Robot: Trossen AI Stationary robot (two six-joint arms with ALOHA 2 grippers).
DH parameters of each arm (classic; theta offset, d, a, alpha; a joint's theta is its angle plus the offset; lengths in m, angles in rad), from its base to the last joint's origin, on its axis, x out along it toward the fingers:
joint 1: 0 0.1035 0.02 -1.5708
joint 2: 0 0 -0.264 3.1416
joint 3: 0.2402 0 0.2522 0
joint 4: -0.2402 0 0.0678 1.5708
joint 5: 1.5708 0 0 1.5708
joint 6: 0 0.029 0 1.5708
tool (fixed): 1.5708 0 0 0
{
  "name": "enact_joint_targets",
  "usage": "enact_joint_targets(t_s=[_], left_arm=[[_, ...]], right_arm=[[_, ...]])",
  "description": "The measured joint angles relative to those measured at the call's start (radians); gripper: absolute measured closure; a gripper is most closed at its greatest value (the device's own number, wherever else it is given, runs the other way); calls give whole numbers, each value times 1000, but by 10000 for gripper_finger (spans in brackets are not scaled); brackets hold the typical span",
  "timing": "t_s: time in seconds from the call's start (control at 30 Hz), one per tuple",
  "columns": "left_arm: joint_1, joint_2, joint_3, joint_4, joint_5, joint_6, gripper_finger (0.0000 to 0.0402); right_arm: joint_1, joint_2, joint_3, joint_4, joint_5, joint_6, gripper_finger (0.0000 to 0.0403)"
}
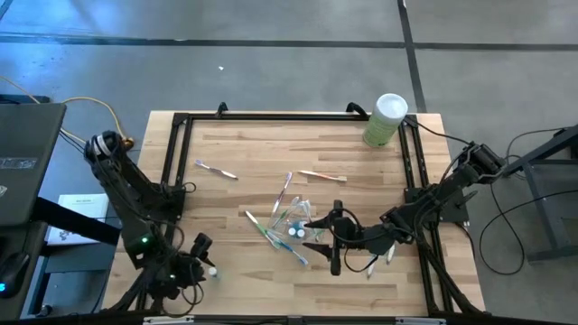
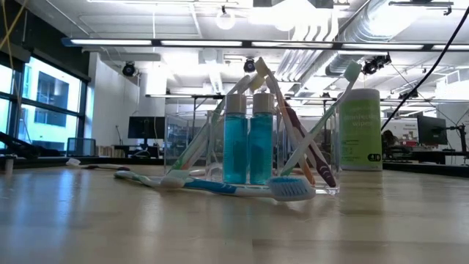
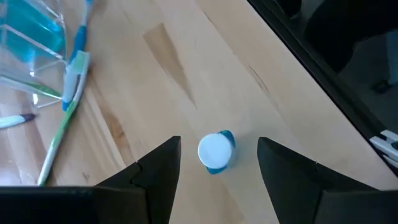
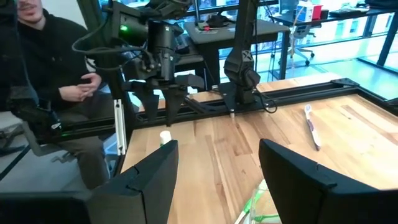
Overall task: Pick & Place toothbrushing station
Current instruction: Put the blue mouthwash into the transparent organizer
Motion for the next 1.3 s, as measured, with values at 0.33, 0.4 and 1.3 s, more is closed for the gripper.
enact_joint_targets(t_s=[0.33,0.4,1.3], left_arm=[[88,65,-1,19,120,81,197],[94,72,-1,22,145,105,197],[146,240,-1,24,247,159,217]], right_arm=[[0,0,0,6,-24,-6,186],[0,0,0,7,-24,-6,186],[-6,0,0,19,-20,-5,186]])
